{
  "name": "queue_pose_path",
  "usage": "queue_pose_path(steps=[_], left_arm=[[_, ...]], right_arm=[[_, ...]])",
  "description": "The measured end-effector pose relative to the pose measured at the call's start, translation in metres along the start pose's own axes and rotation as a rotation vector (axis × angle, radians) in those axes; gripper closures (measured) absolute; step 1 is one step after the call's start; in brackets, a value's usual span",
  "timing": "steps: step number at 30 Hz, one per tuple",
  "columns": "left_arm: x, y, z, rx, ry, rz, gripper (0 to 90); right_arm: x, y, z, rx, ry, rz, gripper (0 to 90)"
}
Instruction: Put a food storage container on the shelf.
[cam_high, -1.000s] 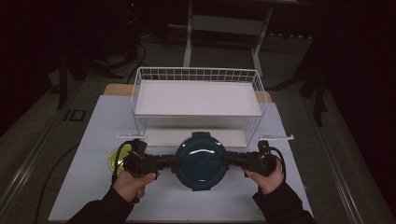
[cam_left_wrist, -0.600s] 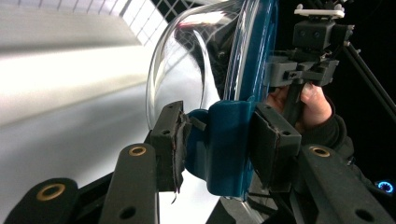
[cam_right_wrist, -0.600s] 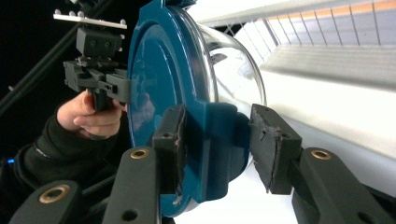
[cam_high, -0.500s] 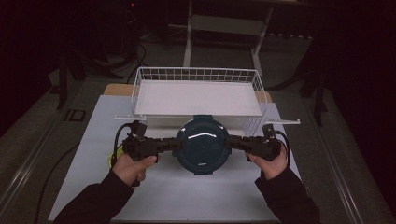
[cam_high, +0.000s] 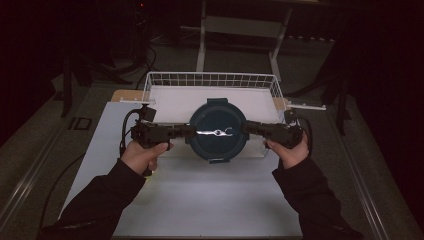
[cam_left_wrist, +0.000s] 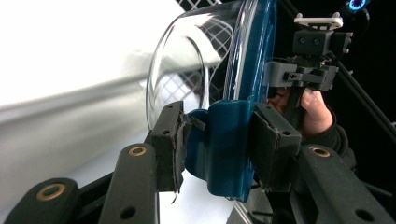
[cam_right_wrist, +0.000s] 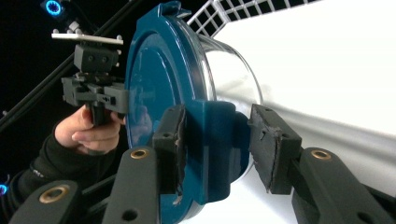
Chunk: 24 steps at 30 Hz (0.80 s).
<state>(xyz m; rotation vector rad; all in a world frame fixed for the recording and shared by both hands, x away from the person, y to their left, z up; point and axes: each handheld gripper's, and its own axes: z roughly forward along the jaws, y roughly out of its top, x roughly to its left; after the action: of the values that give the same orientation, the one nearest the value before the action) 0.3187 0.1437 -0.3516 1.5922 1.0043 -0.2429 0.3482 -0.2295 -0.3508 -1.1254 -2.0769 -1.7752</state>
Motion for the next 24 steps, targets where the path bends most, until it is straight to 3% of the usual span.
queue_pose_path(steps=[7,13,19,22,24], left_arm=[[0.007,0.024,0.005,-0.021,0.0,0.001,57.0],[0.016,0.034,0.01,-0.039,0.006,-0.005,56.9],[0.035,0.041,0.017,-0.051,-0.037,-0.063,56.7],[0.038,0.043,0.018,-0.046,-0.05,-0.071,56.7],[0.041,0.047,0.02,-0.059,-0.048,-0.093,56.4]], right_arm=[[-0.006,0.023,0.003,-0.02,-0.012,0.007,57.3],[-0.017,0.034,0.009,-0.02,-0.021,0.03,57.2],[-0.025,0.042,0.014,-0.031,-0.038,0.043,57.3],[-0.026,0.045,0.015,-0.036,-0.043,0.047,57.3],[-0.029,0.047,0.017,-0.045,-0.039,0.08,57.1]])
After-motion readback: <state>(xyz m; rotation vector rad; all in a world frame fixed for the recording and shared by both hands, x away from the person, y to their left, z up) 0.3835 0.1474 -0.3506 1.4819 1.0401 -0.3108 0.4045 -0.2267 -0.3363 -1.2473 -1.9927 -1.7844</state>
